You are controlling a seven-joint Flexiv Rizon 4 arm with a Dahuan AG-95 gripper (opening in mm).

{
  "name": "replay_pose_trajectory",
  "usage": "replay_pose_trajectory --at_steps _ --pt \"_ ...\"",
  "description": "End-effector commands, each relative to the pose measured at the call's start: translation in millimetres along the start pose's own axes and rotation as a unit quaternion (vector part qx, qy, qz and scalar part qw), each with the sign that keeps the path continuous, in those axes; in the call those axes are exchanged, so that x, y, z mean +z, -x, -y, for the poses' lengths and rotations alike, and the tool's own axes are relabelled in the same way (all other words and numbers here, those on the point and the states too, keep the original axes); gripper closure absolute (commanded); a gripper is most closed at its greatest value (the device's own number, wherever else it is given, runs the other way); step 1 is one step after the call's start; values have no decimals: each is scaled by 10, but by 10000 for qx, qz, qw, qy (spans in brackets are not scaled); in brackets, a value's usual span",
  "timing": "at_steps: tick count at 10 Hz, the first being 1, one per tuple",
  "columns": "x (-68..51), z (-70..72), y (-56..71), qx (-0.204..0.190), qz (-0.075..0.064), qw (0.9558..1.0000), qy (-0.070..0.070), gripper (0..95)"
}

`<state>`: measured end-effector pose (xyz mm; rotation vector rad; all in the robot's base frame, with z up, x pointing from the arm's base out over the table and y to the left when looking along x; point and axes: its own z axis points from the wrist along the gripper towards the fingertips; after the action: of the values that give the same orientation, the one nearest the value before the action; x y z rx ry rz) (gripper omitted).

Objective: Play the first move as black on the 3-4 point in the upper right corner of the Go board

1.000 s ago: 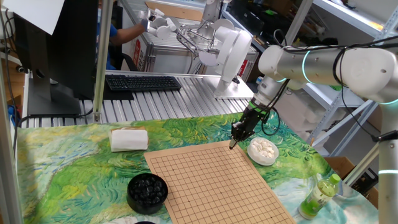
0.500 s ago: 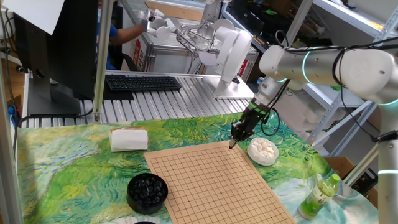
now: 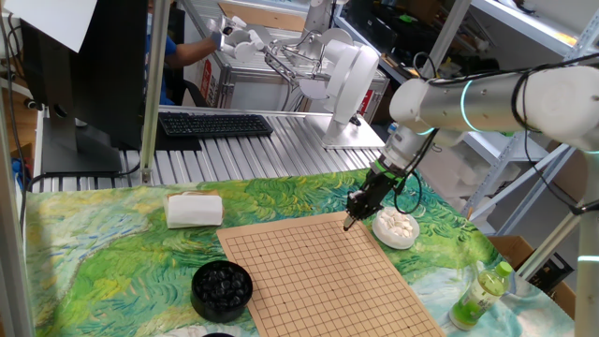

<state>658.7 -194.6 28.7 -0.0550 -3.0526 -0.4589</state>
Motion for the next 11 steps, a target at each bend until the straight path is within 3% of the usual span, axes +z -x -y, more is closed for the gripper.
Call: replay_pose_trajectory --at_steps 1,8,11 --pt "-3 3 -4 16 51 10000 -9 950" --pt "-4 -1 -5 221 -12 9998 3 950" --pt "-4 -1 -5 387 54 9991 -141 950"
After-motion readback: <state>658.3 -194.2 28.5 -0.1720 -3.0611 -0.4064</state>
